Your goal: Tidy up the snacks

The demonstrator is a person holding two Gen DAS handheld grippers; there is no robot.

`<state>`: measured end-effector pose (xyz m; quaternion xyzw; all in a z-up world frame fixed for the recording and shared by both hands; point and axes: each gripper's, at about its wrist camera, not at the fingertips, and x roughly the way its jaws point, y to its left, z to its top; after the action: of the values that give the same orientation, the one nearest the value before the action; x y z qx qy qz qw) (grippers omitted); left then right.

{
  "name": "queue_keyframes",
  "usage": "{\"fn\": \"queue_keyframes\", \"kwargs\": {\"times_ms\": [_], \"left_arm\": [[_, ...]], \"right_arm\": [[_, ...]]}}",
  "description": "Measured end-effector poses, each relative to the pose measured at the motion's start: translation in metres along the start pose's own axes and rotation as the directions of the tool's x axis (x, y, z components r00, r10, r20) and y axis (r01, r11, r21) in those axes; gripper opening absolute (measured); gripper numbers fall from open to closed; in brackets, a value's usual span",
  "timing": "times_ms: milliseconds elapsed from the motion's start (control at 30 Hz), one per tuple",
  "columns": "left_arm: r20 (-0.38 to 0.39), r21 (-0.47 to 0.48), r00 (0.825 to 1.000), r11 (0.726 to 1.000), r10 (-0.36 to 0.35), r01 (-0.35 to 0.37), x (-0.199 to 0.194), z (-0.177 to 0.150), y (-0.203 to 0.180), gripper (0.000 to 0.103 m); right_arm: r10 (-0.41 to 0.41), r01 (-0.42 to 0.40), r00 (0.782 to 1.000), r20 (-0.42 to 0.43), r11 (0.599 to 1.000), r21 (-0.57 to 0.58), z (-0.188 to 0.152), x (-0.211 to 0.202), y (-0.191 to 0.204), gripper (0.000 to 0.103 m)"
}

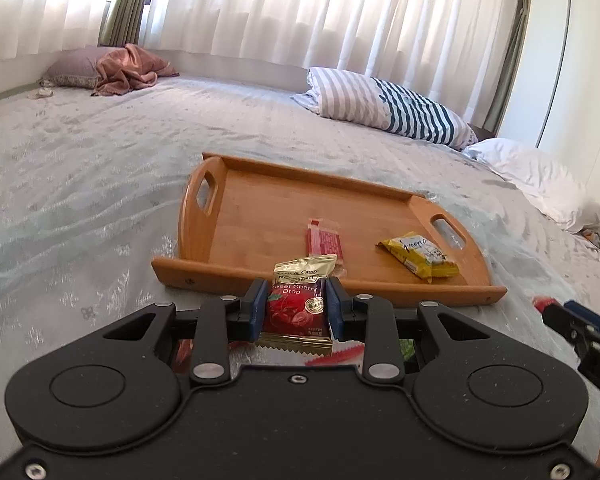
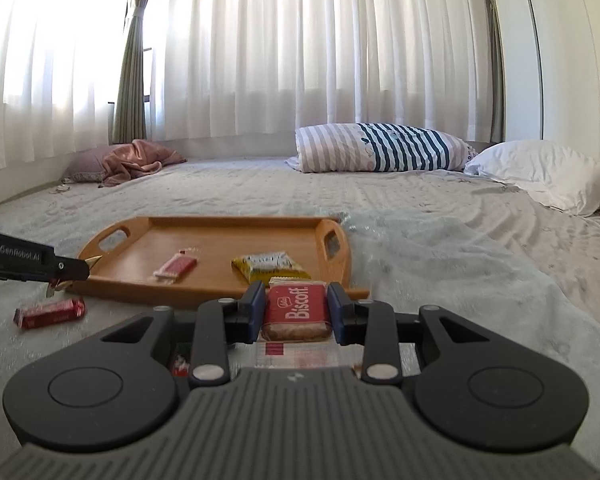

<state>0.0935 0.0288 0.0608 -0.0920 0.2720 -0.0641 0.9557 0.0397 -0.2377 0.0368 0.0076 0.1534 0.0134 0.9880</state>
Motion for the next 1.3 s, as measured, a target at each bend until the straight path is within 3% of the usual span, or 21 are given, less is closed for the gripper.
{"fn": "queue_keyframes", "kwargs": {"times_ms": [933,1300], "left_arm": [[0.006,0.031,1.000,0.999,0.030,-0.030,0.065,0.053,-0.007,0.029],[-0.032,0.066,0.996,0.994,0.085,-0.083,0.111,0.055,-0.008,0.030]], "right_arm": [[0.052,-0.047,0.996,-0.078,0.997,0.067,0.044,0.102,-0.031,0.039],[-0.022,0.017,0.984,-0.174,0.999,-0.032,0.038,0.163,-0.027,0.039]]}}
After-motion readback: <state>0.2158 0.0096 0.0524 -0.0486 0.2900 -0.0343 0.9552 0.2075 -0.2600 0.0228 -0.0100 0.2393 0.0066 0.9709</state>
